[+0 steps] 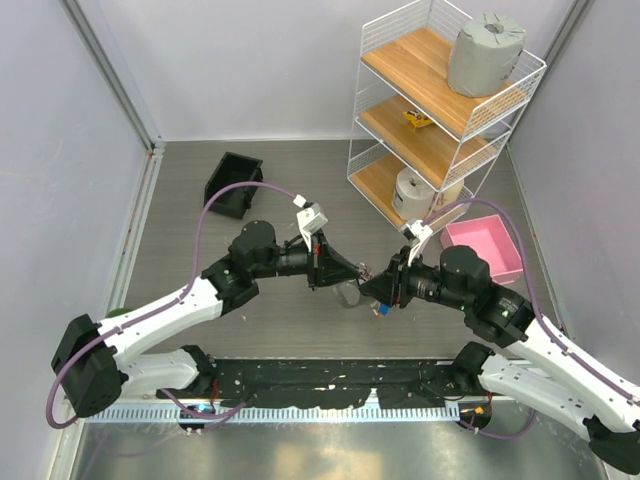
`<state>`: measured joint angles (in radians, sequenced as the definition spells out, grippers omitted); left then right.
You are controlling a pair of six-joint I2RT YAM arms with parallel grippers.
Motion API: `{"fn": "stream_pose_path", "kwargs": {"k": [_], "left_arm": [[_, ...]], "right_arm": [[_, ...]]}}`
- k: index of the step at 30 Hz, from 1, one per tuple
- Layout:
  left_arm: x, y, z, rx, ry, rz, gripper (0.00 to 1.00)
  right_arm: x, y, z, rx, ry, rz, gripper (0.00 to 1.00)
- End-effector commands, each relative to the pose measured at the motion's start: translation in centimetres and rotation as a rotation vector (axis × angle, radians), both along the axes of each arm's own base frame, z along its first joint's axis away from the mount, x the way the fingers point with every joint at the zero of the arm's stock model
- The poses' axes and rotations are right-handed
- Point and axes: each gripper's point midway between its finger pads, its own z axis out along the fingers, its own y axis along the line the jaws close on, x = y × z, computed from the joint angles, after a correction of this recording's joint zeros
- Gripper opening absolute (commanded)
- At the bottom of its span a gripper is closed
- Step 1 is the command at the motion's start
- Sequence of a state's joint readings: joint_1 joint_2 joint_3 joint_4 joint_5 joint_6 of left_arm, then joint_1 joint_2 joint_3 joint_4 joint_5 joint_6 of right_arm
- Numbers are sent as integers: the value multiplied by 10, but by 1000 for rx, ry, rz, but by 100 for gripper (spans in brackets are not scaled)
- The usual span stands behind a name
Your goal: Remove the keys from the keyring
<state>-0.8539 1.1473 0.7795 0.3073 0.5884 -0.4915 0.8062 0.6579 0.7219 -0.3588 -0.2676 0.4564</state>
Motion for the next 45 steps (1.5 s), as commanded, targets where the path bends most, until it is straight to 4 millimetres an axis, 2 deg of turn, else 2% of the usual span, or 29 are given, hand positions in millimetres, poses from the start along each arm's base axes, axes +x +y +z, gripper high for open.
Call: {"fn": "stream_pose_path", "kwargs": {"k": [1,7,13,19,27,33,38,45], "left_arm": [[-4,-3,35,-109,-70,-37,0],[-5,-1,33,-105,-86,-33,0],[-5,-1,30,-95,-97,-35,0],[-5,1,26,-81,-111,-35,0],[0,4,11,11,-143,-17,0],[-1,11,9,61,-210,-17,0],[-4,12,-2,142,-301,-18,0],[-9,12,-5,193,-451,-10,0]], "right_arm": [[9,5,31,55,-84,-18,22],[6,-7,34,44,-80,-55,9],[0,-20,43,51,-88,-85,8],[-3,-24,46,47,-82,-92,7],[-4,-24,63,44,-96,-74,8],[-2,-15,56,-17,-54,-43,8],[-2,-12,59,-22,-44,-28,8],[-2,-8,59,-46,-21,-11,8]]}}
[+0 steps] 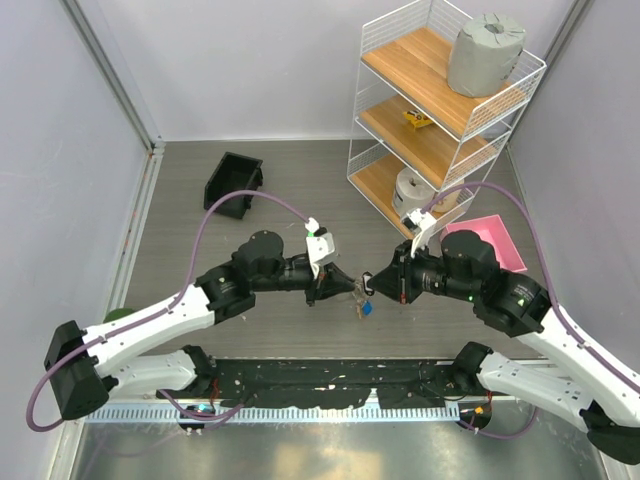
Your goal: Remove the keys from the keyring
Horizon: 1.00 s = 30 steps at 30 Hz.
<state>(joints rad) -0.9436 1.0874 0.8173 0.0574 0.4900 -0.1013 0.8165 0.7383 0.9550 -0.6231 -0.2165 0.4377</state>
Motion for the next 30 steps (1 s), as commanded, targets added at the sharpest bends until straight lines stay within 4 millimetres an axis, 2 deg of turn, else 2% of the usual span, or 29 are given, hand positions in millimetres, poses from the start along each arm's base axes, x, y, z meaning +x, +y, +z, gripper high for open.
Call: {"fn": "stream_pose_path", "kwargs": {"k": [1,4,5,21,30], "left_arm": [[3,4,15,18,-167,21,0],[2,4,20,16,-217,22,0],[2,5,15,40,-219,22,0],[6,3,6,216,-438,56,0],[8,2,5,249,-468,66,0]], "right_arm": [[2,6,31,50,-63,27,8],[2,8,29,44,-51,33,8],[3,9,29,43,-51,35,8],[2,18,11,-15,28,69,8],[1,22,6,-20,55,83,8]]}}
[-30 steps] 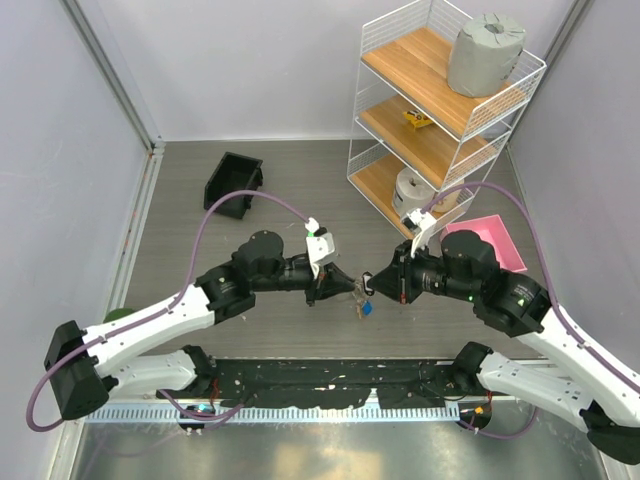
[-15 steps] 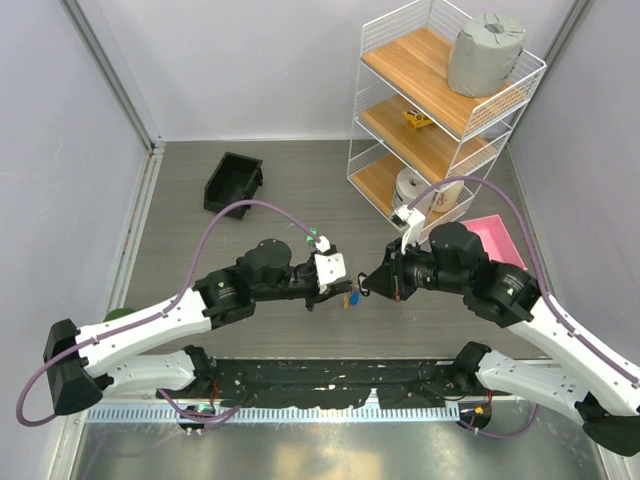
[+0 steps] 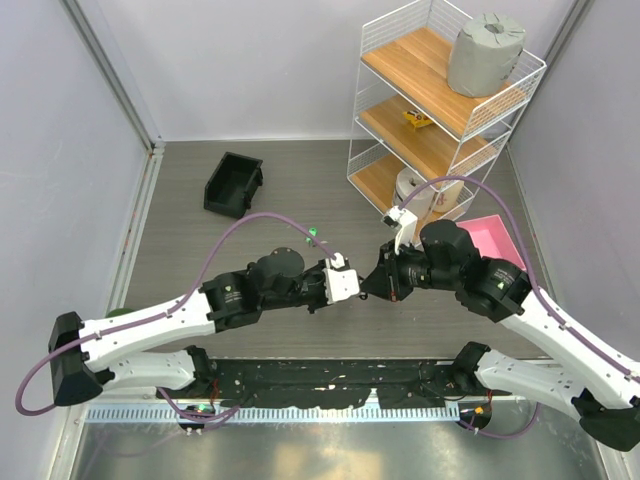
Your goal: Remove the keys from the keyring
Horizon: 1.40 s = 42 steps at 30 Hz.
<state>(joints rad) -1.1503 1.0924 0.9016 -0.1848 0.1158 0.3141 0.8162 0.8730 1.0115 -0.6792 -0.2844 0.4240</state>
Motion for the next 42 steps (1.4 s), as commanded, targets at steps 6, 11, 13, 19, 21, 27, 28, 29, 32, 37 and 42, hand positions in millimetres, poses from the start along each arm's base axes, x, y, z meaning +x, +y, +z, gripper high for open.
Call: {"fn": "stream_pose_path", "kwargs": {"k": [6,11,13,19,21,27,28,29,32,37,42], "left_arm": [[6,2,16,-21,-76,18,0],[7,7,12,-26,-87,34,0],[6,8,10,-30,-86,33,0],[5,7,9,-46,-82,32,0],[5,7,6,-46,-74,34,0],[4,4,12,-72,-72,26,0],[3,3,14,-75,-74,22,0],[3,2,13,-72,-75,22,0],[5,3,13,-65,-83,31,0],[11,8,13,-92,-108,72,0],[15,8,12,-137,-127,86,0]], "right_arm": [[4,-10,27,15,-57,-55,6],[0,-21,25,-6,-40,-88,6],[-2,-23,25,-5,-35,-89,6],[-7,-26,28,9,-29,-90,6],[-8,-26,28,12,-25,-87,6],[-12,-22,25,12,-6,-58,6],[-12,-20,24,13,-1,-54,6],[-12,-18,25,18,3,-43,6],[-10,-12,22,7,20,-31,5],[-12,-14,21,9,23,-29,5],[-20,-15,19,20,33,-4,5]]}}
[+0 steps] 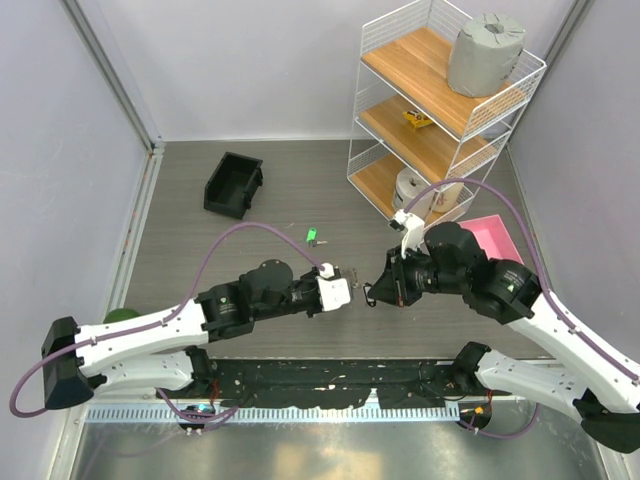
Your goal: Remove the keys from the keyring
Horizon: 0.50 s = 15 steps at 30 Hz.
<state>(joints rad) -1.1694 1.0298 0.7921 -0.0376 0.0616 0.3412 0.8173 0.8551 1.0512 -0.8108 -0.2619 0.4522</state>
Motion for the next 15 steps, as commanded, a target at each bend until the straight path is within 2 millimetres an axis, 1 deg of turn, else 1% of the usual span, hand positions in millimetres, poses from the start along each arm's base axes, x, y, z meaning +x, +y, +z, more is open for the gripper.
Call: {"fn": "stream_pose_path", "kwargs": {"k": [1,3,9,12,13,15], "left_arm": [[13,5,10,-78,-49,63,0],[16,5,12,-109,-49,69,0],[14,2,19,-224,-64,-15,0],[16,-2,21,-237,-32,-56,0],[17,-3,21,-243,-24,-59,0],[17,-6,25,-267,-6,-78,0]], "right_arm": [[-8,2,20,72,-27,29,5],[-11,1,17,74,-17,38,5],[-21,3,8,94,0,81,5],[-23,3,4,99,-5,96,5],[-24,3,5,106,-9,99,5],[-26,2,3,102,-13,111,5]]}}
